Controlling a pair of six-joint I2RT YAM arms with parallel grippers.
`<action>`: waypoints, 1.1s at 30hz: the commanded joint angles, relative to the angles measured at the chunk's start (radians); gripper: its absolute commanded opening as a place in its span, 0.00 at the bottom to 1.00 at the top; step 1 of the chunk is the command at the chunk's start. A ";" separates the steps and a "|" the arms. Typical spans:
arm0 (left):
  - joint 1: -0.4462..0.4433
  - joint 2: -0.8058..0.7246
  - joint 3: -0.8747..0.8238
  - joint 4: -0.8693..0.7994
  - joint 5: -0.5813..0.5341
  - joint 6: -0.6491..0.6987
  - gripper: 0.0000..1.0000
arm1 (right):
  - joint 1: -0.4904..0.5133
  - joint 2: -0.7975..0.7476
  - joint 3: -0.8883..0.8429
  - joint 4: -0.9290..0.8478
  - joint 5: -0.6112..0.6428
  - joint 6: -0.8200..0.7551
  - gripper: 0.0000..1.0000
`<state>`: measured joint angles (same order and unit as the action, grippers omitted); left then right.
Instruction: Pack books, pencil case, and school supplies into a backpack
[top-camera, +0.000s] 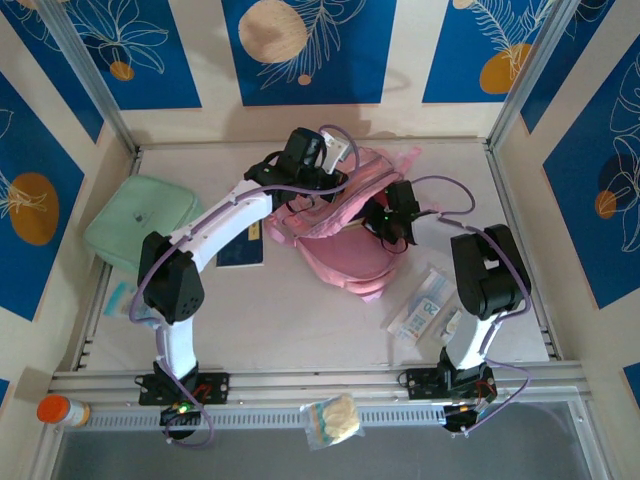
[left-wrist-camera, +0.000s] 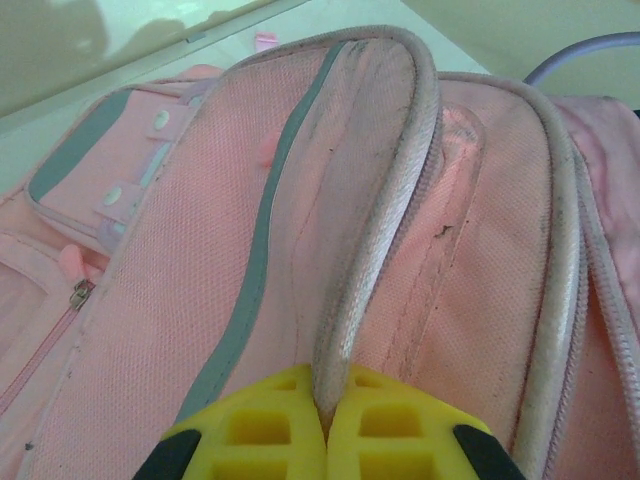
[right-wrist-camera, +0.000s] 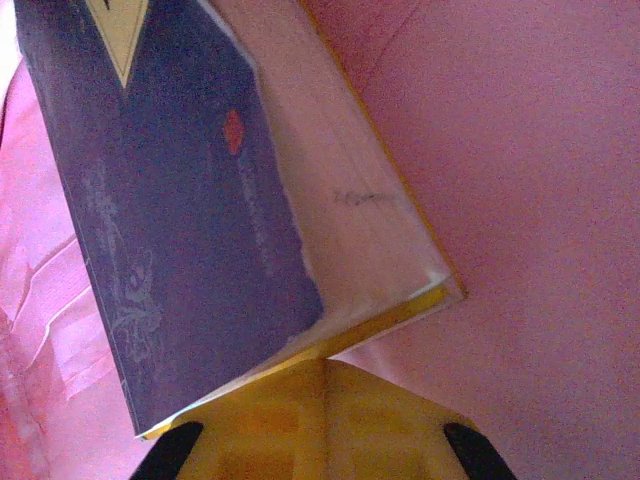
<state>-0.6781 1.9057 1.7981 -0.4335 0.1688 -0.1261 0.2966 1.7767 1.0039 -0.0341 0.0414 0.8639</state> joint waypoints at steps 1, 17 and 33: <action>0.004 -0.063 0.017 0.082 0.061 -0.017 0.00 | 0.021 -0.051 -0.026 0.025 -0.026 -0.042 0.04; 0.012 -0.123 -0.095 0.115 0.151 -0.094 0.39 | 0.134 -0.740 -0.117 -0.479 0.093 -0.186 0.23; 0.090 -0.781 -0.842 0.145 -0.025 -0.361 0.68 | 0.434 -0.385 0.170 -0.560 -0.050 -0.209 0.42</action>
<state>-0.6205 1.2156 1.0351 -0.2699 0.2245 -0.4099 0.6811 1.3239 1.1194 -0.5983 0.0288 0.6609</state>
